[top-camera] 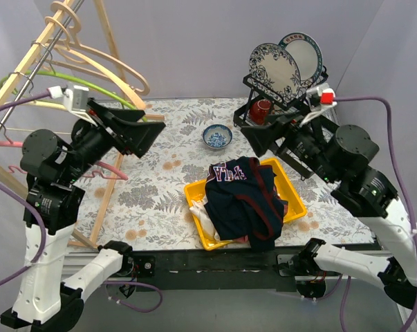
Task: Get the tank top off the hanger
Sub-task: Reset both arms
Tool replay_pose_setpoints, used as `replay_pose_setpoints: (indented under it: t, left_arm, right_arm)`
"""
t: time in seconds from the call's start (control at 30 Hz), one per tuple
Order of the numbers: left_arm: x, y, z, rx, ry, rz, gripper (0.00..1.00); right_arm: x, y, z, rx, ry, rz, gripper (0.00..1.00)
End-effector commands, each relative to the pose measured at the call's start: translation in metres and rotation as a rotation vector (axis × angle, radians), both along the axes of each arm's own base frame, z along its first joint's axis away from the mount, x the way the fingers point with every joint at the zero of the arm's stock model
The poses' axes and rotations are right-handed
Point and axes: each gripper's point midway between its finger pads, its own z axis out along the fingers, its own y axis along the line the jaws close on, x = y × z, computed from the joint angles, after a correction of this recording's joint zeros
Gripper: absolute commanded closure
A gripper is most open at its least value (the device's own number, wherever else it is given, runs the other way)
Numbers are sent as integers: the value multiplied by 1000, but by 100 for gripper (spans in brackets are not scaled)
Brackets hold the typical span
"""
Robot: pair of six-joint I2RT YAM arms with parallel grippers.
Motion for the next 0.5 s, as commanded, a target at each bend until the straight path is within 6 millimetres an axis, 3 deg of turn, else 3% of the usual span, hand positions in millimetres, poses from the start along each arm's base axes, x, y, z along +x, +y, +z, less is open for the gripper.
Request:
replay_pose_setpoints:
  t: [0.0,0.17,0.47]
  left_arm:
    - [-52,-16,1,-34,-51,-218,2]
    - [-62,-21,-16,-49,-8,-276,2]
    - [-63,-16,-12,-63,-21,-248,2]
  right_arm:
    - [-12,-25,-35,-7,136,-56,1]
    - [-35,-41,-36,48,111,-19,1]
    - [-42,-44,-33,60,114,-1,1]
